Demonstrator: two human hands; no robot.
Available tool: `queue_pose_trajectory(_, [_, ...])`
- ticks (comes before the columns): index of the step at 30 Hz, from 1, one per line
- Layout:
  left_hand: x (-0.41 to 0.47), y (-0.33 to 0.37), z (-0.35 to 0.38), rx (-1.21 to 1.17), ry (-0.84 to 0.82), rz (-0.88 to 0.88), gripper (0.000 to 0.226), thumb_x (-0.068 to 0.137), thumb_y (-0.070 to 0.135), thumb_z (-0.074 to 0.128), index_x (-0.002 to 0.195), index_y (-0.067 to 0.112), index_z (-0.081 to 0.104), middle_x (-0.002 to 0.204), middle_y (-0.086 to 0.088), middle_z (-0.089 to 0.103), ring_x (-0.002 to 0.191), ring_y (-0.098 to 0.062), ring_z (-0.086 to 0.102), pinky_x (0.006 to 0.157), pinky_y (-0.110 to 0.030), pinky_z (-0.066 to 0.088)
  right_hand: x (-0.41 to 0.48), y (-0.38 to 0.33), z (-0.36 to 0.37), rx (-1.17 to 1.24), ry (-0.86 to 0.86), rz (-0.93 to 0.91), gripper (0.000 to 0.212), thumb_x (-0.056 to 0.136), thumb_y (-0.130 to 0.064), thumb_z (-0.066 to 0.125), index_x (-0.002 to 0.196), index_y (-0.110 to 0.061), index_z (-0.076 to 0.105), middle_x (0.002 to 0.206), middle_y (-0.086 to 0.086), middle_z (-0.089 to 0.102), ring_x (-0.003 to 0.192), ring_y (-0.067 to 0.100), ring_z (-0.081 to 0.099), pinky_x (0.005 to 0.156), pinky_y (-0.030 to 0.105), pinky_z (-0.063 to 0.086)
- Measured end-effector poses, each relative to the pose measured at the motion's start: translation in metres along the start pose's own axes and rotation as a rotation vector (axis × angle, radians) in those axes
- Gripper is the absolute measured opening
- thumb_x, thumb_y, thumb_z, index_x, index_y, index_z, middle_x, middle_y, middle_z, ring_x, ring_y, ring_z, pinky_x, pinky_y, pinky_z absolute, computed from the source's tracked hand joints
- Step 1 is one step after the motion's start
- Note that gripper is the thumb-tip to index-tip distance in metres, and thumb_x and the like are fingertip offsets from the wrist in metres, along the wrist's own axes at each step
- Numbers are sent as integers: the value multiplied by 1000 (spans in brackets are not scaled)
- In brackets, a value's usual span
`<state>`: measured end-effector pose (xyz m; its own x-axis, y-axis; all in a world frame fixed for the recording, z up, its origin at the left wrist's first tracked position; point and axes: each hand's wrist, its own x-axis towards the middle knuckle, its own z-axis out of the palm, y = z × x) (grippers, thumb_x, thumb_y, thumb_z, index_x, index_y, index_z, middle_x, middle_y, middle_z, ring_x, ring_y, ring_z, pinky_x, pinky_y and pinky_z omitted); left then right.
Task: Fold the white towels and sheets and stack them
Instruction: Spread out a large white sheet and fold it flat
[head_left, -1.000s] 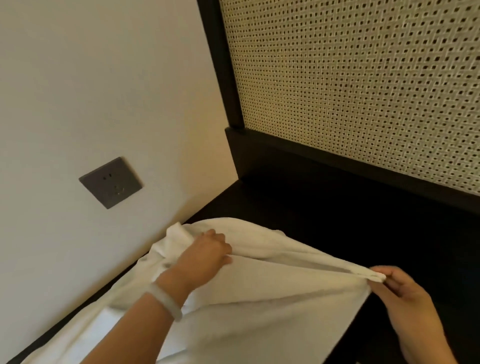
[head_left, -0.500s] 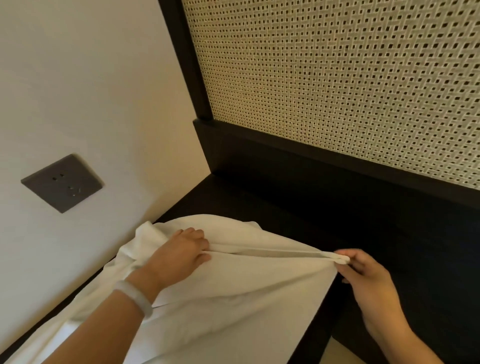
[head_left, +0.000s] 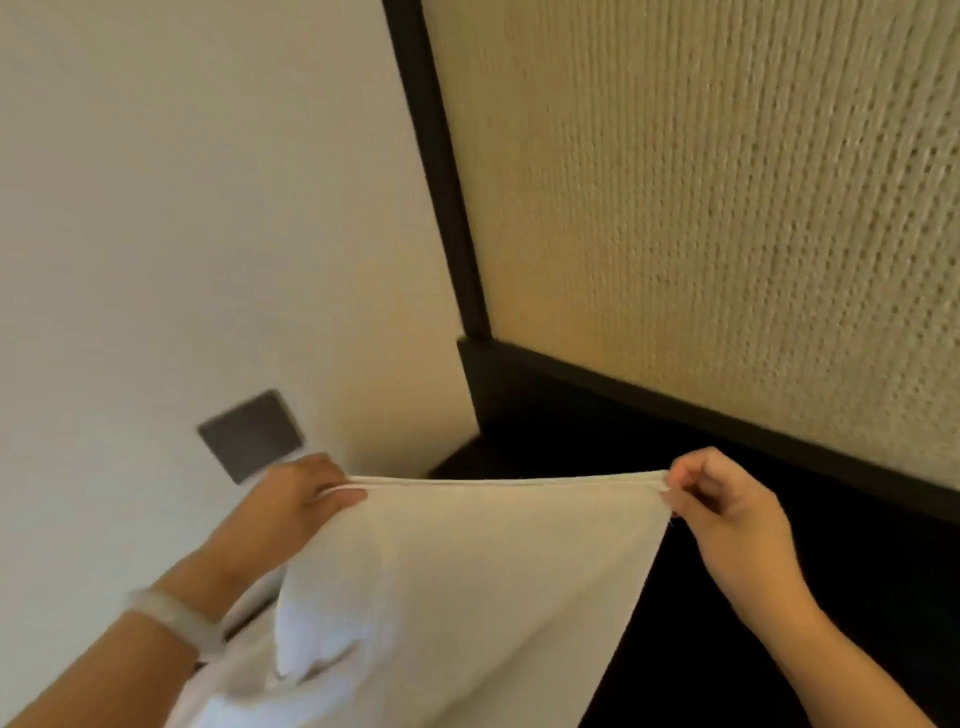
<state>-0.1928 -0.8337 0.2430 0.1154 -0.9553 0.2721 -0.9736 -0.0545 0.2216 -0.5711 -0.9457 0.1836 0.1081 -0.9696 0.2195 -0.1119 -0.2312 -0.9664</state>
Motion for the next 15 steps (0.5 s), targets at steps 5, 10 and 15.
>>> queue_pose_trajectory(5, [-22,-7,-177,154,452,-140,33,90,37,66,62,20,60,63,5,55,62,-7,54,60,-15,35,74,-152,63,97,-179,-408,29,86,8,65,83,-21,67,75,-3,68,70,5,63,64,11,45])
queue_pose_trajectory(10, [-50,24,-354,385,813,-124,30,92,30,67,72,8,65,73,-2,59,68,-20,54,66,-32,35,116,-324,106,161,-229,-734,24,85,16,61,86,-7,69,77,10,64,60,-5,57,60,5,40])
queue_pose_trajectory(15, [-103,26,-377,432,687,-237,33,92,39,65,73,11,64,76,3,57,72,-17,55,68,-29,37,122,-373,130,-65,-367,-796,14,87,-1,70,85,-15,72,82,11,70,81,25,64,66,29,44])
